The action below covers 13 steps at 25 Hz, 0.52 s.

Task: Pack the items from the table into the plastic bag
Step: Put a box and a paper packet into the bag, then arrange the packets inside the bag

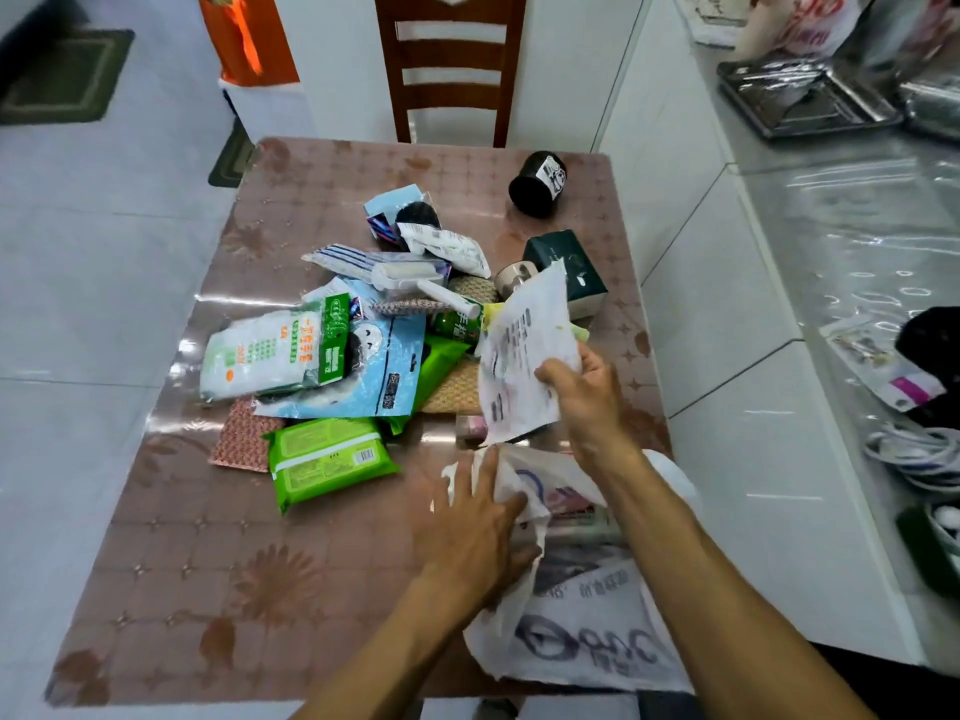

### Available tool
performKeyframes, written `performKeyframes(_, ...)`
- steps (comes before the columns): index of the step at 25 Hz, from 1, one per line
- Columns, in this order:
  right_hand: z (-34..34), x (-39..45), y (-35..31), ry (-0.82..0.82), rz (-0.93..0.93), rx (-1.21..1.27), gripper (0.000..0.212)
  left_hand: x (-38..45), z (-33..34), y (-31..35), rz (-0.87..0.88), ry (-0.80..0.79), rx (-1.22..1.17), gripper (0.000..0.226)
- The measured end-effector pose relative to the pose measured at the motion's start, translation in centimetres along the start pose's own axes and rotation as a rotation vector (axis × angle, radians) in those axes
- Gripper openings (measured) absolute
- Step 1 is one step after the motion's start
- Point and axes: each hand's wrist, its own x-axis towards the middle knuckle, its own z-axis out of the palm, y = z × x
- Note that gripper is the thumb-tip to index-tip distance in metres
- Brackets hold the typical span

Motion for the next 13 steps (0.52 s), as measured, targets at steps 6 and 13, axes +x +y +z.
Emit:
performKeyframes(6,-14.5,-9.8,-1.8,-0.087,-0.022,0.627,0.047,2.8,2.8,1.6,-0.350,-0.180,-0.072,0.104)
performKeyframes(13,-12.5,-11.6,15.7,0.233,0.450,-0.106,0.043,1.9,0.7,-0.5,-0.213,0.163,-0.339,0.080)
